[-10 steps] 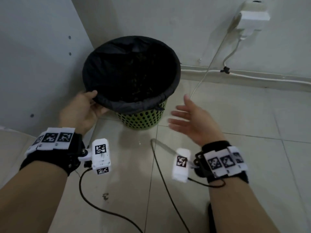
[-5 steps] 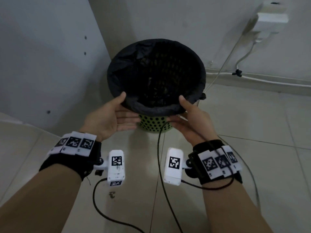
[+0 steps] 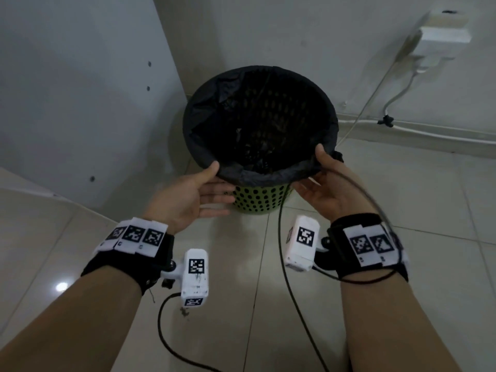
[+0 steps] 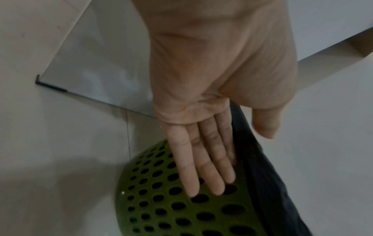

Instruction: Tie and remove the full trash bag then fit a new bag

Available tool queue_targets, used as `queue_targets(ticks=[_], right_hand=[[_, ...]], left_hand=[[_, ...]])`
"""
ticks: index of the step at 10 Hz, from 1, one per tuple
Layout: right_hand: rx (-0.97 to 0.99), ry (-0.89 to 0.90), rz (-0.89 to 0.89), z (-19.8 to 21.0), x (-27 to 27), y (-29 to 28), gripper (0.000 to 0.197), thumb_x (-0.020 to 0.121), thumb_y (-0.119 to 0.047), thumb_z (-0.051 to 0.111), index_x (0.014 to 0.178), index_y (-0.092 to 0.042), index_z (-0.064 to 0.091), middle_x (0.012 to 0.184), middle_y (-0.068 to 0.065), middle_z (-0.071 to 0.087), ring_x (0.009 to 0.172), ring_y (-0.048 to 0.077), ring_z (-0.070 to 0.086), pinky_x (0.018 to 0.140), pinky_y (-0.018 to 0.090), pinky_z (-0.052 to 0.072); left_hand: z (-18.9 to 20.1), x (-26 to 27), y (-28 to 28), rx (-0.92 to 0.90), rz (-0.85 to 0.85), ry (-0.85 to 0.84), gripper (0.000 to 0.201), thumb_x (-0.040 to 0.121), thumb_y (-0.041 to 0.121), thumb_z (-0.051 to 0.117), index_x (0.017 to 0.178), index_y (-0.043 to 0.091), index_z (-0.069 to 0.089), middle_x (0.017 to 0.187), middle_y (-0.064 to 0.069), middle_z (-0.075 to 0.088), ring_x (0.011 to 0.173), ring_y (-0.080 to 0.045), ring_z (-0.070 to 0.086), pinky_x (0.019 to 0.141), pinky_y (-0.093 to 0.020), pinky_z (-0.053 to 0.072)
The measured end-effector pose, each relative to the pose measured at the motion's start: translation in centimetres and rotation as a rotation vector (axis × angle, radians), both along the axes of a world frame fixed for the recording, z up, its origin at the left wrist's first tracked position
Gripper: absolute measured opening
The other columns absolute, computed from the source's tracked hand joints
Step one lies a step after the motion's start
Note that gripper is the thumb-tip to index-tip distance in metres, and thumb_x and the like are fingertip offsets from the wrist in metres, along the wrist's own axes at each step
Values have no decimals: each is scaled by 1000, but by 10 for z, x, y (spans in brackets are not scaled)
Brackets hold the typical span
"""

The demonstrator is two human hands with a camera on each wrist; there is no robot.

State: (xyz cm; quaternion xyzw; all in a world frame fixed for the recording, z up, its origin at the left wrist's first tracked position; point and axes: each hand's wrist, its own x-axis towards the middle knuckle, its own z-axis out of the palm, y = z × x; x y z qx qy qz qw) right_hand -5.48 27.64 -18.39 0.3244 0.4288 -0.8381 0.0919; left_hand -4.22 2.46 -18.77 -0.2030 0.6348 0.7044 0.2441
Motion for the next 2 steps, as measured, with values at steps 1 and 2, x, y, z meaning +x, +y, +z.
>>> queue_targets(ticks=[1,2], right_hand=[[85,-68,60,-3,11,0,56,78,-59,71,105,-10,64,98,6,71,90,25,70,79,40,60],[162,-193,71,-3,25,-3,69,78,-71,62,104,-8,61,102,5,67,92,24,67,82,43,59]], left_hand=[[0,4,-13,-139,-62,-16,75,72,72,56,106,8,71,101,-13,77,91,-27,74,74,-41,62],[-3,20,-19,-283,-28,-35,61,85,63,55,103,7,73,99,-19,76,85,-30,72,72,-42,61]])
